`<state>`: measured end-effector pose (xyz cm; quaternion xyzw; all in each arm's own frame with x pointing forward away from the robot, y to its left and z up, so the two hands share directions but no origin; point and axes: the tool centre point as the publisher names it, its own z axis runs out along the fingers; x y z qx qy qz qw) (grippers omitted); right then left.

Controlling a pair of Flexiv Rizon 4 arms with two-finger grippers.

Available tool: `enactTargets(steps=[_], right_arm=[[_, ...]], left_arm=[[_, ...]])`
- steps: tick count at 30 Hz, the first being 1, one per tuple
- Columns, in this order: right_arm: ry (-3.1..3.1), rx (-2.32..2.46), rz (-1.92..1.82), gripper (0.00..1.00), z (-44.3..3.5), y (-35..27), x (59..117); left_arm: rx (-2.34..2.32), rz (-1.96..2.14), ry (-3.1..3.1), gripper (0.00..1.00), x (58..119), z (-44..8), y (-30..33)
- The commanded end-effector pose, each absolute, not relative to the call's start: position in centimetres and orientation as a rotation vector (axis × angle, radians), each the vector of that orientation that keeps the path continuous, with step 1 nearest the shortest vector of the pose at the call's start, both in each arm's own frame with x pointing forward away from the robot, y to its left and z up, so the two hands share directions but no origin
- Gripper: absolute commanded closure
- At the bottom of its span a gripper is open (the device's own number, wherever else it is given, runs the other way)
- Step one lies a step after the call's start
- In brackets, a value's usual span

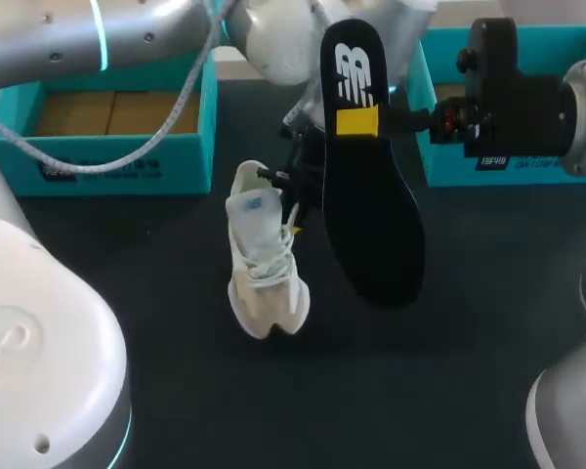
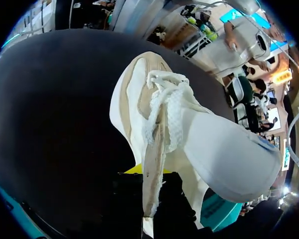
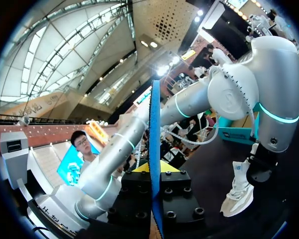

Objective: Take the shoe out of the shoebox, open the shoe tongue, remove and reinsert the insole, then place the shoe into the shoebox

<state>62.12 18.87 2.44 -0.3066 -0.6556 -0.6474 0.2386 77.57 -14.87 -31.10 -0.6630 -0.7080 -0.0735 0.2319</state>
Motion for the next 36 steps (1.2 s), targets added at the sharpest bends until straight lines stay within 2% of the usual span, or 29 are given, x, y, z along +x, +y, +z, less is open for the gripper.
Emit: enactTargets(steps=[1, 17, 36], right_arm=[[-1.796, -0.841, -1.772, 1.0, 2.4, 19.3, 62.3], [-1.796, -0.841, -1.772, 1.0, 2.4, 19.3, 62.3], [-1.796, -0.841, -1.772, 1.0, 2.4, 19.3, 62.3]], left_arm=[[-1.838, -0.295, -1.94, 1.0, 77.1, -31.2, -15.4], [-1.756, -0.296, -1.981, 1.0, 76.8, -34.7, -18.9], [-1.74, -0.267, -1.937, 1.0, 74.8, -39.2, -19.4]])
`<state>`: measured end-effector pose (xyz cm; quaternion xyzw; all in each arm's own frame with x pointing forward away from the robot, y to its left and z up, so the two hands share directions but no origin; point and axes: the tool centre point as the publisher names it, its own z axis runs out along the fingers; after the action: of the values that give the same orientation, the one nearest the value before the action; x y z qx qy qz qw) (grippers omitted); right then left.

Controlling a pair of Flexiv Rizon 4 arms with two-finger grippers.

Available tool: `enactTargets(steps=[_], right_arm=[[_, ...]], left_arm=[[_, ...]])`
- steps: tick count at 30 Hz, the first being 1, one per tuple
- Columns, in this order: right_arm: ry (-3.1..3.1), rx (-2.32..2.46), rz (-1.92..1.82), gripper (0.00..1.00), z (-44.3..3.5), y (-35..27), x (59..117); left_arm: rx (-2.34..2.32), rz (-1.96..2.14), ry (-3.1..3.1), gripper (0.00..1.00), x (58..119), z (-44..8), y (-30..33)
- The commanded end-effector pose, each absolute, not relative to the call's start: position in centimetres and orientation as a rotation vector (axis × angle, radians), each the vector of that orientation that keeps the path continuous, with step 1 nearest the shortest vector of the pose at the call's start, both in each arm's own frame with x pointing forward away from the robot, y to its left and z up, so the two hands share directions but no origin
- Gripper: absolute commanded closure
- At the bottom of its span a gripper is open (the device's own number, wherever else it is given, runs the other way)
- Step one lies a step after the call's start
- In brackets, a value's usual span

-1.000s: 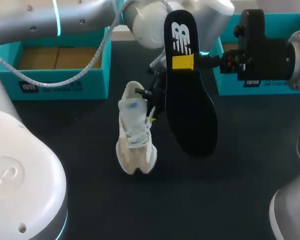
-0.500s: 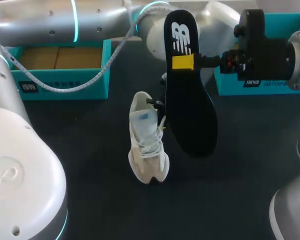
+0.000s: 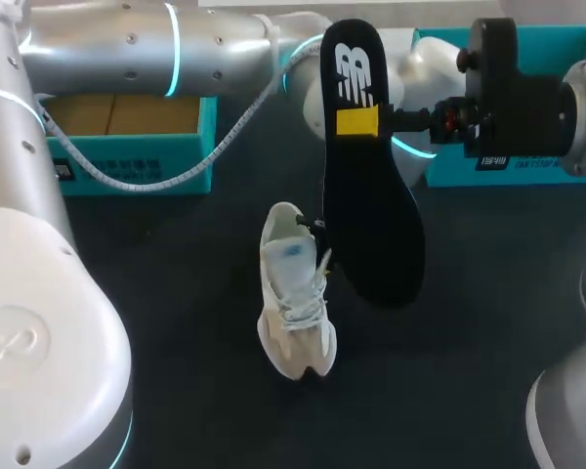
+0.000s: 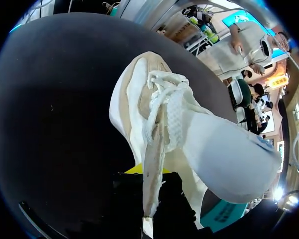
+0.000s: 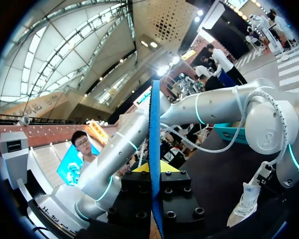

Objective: Take the shoe out of the shoebox, open the shoe tongue, remove and reinsert the insole, then place the shoe into the shoebox

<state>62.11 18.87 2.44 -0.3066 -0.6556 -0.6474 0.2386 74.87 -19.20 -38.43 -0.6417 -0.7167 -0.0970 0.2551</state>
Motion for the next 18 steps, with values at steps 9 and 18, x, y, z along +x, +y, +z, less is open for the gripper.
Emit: enactTargets(steps=[9, 18], right_arm=[[-1.796, -0.841, -1.772, 1.0, 2.4, 19.3, 62.3], [-1.796, -0.841, -1.772, 1.0, 2.4, 19.3, 62.3]], left_arm=[[-1.833, -0.2, -1.948, 0.0, 74.4, -38.3, -18.9], [-1.945, -0.168, -2.05, 0.0, 75.0, -34.2, -18.7]])
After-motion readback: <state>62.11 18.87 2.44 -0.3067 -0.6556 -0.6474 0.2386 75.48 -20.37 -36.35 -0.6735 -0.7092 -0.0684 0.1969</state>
